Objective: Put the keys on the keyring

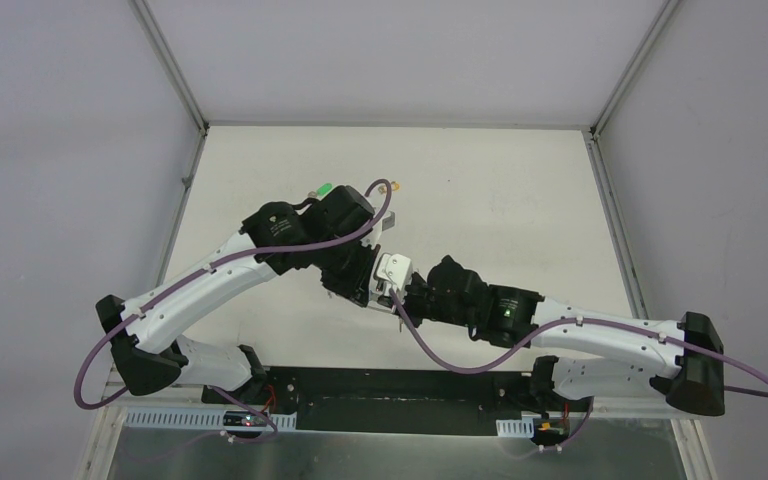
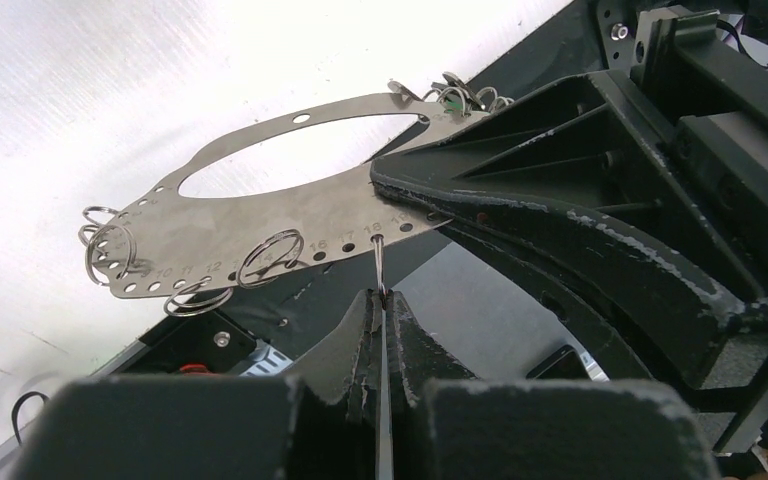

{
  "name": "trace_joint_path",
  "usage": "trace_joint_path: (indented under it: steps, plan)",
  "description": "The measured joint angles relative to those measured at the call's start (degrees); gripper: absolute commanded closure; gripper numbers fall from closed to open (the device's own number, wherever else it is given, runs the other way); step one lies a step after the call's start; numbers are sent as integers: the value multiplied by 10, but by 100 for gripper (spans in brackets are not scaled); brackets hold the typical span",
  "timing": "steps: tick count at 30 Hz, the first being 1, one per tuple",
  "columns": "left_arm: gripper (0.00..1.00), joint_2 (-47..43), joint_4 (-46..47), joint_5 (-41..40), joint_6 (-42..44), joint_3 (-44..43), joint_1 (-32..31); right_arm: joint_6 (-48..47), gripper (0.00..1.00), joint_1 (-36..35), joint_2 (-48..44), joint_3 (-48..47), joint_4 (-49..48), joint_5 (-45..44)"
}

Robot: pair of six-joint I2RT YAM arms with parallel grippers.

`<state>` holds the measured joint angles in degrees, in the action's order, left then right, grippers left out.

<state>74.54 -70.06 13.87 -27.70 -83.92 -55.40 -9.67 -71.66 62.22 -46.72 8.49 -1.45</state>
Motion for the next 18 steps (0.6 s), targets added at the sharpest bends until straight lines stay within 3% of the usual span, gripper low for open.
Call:
trace_joint_path:
  steps: [18]
  plan:
    - [100,27,-33,0,-1,-42,0,-28,100,-10,0,0,-5,-23]
